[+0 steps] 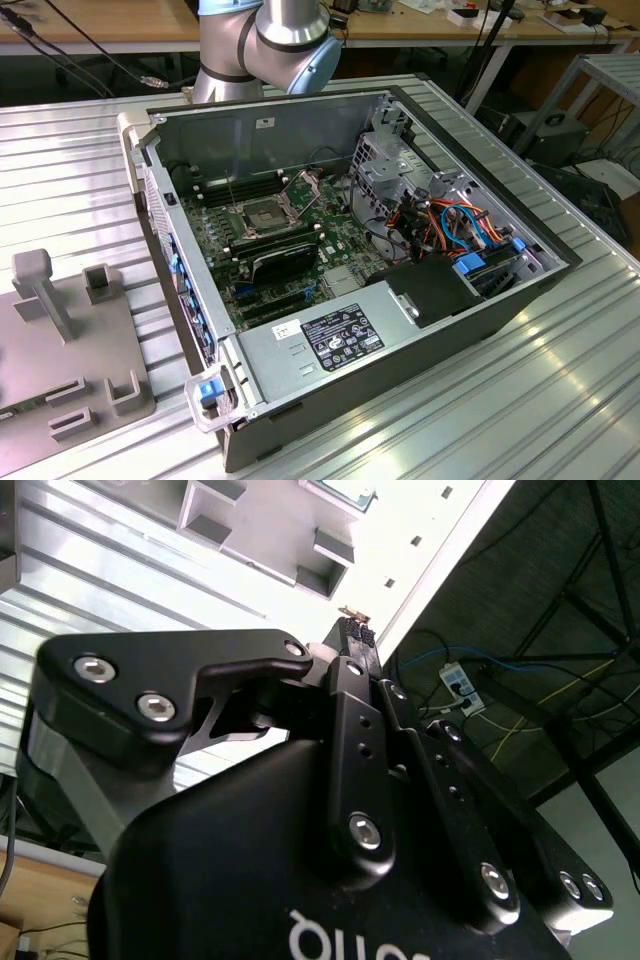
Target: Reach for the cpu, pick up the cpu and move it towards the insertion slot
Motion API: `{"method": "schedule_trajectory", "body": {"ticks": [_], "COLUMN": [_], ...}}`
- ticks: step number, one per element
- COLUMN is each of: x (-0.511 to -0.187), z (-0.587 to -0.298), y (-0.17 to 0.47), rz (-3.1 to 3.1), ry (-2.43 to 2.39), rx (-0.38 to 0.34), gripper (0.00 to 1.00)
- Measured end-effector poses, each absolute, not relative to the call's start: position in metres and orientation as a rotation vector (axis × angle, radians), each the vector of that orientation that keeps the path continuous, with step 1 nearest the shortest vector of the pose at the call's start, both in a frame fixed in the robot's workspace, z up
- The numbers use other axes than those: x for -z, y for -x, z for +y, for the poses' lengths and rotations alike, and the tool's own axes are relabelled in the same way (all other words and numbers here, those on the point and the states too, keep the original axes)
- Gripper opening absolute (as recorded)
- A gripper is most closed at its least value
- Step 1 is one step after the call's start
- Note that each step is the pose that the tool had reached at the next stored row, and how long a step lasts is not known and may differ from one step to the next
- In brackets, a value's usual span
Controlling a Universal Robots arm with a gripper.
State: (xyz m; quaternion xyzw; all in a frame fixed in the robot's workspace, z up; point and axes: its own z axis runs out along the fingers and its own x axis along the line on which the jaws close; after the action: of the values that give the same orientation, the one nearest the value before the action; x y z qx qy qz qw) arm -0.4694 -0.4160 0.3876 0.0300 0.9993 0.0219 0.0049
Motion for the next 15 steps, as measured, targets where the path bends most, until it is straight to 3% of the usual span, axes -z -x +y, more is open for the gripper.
{"method": "schedule_trajectory", "body": {"ticks": [5,8,10,15], "x": [-0.3877,-0.3877,-0.3876,-0.3876], "z": [-0.4160,-0.4160,-0.4160,-0.4160], "y": [0.4698,0.4700,0.4702,0.4704], "rz": [3.130,3.130,3.130,3.130], "ry": [-0.094,-0.094,-0.094,-0.094], "rx": [-0.068,-0.068,-0.069,-0.068], "gripper": [0.11,0.29,0.29,0.60]}}
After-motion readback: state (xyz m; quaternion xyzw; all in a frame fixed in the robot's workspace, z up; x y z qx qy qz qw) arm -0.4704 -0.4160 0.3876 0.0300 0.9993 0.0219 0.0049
